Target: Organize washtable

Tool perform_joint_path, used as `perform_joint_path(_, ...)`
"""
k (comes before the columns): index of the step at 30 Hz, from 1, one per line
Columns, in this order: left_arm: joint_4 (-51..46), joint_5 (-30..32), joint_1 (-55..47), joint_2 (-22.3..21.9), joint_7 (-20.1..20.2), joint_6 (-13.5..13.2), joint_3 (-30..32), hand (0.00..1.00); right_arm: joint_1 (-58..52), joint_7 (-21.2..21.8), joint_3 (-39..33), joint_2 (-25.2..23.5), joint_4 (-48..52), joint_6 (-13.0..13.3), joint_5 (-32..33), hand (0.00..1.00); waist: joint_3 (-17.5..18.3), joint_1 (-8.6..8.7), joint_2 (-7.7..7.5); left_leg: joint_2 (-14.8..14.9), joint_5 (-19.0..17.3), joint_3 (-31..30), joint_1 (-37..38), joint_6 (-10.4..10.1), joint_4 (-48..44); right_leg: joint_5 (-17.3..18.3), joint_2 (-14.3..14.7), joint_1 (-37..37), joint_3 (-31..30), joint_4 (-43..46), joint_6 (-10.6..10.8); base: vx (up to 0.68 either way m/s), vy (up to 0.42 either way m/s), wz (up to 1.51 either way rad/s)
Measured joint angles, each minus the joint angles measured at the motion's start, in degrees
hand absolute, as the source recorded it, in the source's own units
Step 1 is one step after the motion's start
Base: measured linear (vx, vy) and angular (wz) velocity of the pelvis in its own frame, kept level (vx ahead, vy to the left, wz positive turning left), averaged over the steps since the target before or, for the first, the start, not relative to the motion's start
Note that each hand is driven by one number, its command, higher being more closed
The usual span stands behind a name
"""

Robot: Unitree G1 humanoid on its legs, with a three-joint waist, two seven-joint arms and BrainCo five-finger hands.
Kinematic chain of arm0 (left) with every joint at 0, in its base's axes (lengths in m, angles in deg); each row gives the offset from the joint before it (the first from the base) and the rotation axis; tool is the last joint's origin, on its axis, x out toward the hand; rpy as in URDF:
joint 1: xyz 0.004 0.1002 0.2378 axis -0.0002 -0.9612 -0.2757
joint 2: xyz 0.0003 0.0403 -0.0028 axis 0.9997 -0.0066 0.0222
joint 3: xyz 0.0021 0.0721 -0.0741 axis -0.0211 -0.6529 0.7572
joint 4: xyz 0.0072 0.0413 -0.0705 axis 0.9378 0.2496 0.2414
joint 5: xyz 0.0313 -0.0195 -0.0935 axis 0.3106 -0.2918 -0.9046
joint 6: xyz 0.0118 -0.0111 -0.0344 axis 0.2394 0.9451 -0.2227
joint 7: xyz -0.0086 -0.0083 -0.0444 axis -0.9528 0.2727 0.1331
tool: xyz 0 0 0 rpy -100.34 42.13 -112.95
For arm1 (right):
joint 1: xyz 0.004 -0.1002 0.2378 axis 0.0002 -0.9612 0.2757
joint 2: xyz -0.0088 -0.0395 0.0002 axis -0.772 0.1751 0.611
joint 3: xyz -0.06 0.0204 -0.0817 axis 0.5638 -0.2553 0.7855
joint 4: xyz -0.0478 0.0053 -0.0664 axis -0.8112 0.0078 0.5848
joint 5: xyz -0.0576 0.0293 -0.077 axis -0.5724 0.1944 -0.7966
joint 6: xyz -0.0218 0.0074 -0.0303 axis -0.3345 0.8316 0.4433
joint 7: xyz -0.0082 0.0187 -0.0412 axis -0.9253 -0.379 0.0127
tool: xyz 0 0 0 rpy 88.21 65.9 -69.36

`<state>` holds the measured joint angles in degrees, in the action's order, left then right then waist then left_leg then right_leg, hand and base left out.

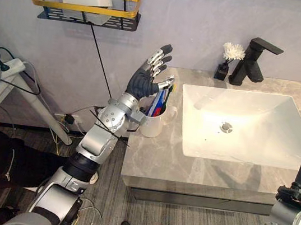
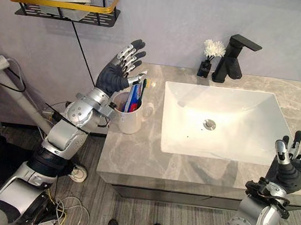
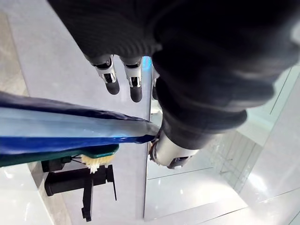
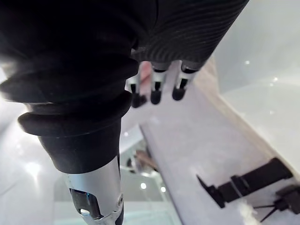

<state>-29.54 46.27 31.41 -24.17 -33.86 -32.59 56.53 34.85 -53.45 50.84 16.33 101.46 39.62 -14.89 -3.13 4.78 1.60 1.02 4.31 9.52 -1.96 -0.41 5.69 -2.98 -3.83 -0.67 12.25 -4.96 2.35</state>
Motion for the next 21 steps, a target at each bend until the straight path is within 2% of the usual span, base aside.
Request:
perform_joint_path(2, -0.2, -0.4, 1.4, 0.7, -0.8, -0.3, 1.2, 0.0, -0.1, 0.0, 0.0, 0.0, 0.0, 0.0, 0.0, 0.0, 0.0, -0.19, 0.05, 0.0, 0.0, -0.1, 0.4, 0.0, -0.1, 0.0, 0.0, 0.5, 0.2, 0.0, 0.0, 0.01, 0.01, 0.06)
perform_joint_path(5, -4.3, -1.3, 3.9, 4.5, -1.9, -0.9, 4.1, 0.0, -0.2, 0.5, 0.1, 0.0, -0.1, 0.0, 0.0, 0.0, 0.0, -0.53, 0.32, -0.1, 0.0, -0.3, 0.6, 0.0, -0.1, 0.0, 0.0, 0.7, 0.3, 0.0, 0.0, 0.0, 0.001, 0.02)
perform_joint_path(11, -14.4, -4.5, 5.9, 11.1, -3.3, -5.5, 11.4, 0.0, -0.3, 0.9, 1.0, 0.0, -0.2, -0.6, 0.0, 0.0, 0.1, -1.08, 0.76, -0.2, 0.1, -1.7, 1.5, 0.0, 0.0, 0.4, -0.2, 2.3, 1.9, -0.1, -0.1, 0.0, 0.008, 0.12)
perform_joint_path(12, -15.9, -4.6, 5.7, 11.6, -3.4, -6.2, 12.9, 1.0, -0.3, 1.0, 1.0, 0.0, -0.2, -0.7, 0.0, 0.0, 0.1, -1.44, 0.81, -0.2, 0.1, -1.8, 1.8, 0.0, 0.2, 0.5, -0.2, 2.6, 1.9, 0.0, 0.0, -0.01, 0.008, 0.07)
perform_joint_path(14, -19.5, -5.3, 3.5, 12.1, -3.5, -7.2, 15.4, 1.0, -0.3, 1.4, 1.1, 0.0, -0.2, -0.7, 0.0, 0.0, 0.3, -2.24, 1.02, -0.2, 0.1, -1.9, 1.8, 0.0, 0.2, 0.6, -0.3, 2.7, 2.0, 0.0, 0.0, -0.01, 0.011, 0.03)
perform_joint_path(17, -25.9, -8.4, -6.2, 12.1, -2.7, -8.3, 16.8, 1.0, -0.4, 2.0, 1.1, 0.0, -0.2, -0.8, -0.1, 0.0, 0.6, -2.34, 1.5, -0.4, 0.1, -2.4, 1.9, 0.0, 0.2, 0.7, -0.4, 3.0, 2.5, -0.1, 0.1, 0.02, 0.015, 0.1)
perform_joint_path(18, -28.6, -9.4, -13.8, 11.8, -1.0, -8.2, 16.0, 1.0, -0.8, 2.0, 1.1, 0.0, -0.2, -0.9, -0.2, 0.0, 0.6, -2.35, 1.6, -0.5, 0.1, -2.9, 1.9, 0.0, 0.2, 0.8, -0.4, 3.3, 3.1, -0.2, 0.1, 0.02, 0.01, 0.2)
perform_joint_path(20, -29.8, -9.9, -21.7, 11.1, 1.4, -7.2, 14.3, 1.0, -1.8, 2.1, 1.3, 0.0, -0.2, -1.0, -0.4, 0.0, 0.7, -2.51, 1.54, -0.5, 0.1, -3.3, 1.9, 0.0, 0.2, 0.9, -0.4, 3.5, 3.5, -0.2, 0.2, 0.01, 0.004, 0.14)
perform_joint_path(21, -30.1, -10.0, -29.4, 10.3, 4.0, -5.8, 11.9, 1.0, -2.7, 2.1, 2.3, -0.1, -0.2, -1.2, -0.5, 0.0, 0.7, -2.63, 1.53, -0.5, 0.1, -3.5, 1.9, 0.0, 0.2, 0.9, -0.4, 3.6, 3.6, -0.2, 0.2, 0.01, 0.005, 0.05)
